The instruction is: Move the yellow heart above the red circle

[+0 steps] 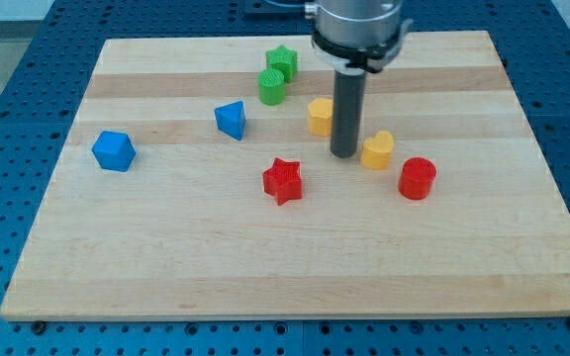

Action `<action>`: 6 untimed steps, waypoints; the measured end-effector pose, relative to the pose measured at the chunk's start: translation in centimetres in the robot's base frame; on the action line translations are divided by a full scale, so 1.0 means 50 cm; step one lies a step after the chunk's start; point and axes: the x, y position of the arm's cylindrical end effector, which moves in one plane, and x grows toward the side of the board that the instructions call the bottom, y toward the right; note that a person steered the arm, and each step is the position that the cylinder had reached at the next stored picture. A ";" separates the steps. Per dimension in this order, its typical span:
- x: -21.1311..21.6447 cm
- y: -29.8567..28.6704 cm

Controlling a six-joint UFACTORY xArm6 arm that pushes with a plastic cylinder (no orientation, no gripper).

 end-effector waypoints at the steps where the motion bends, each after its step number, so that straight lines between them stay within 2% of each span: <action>1: 0.008 0.031; 4: 0.008 0.119; 6: 0.075 0.114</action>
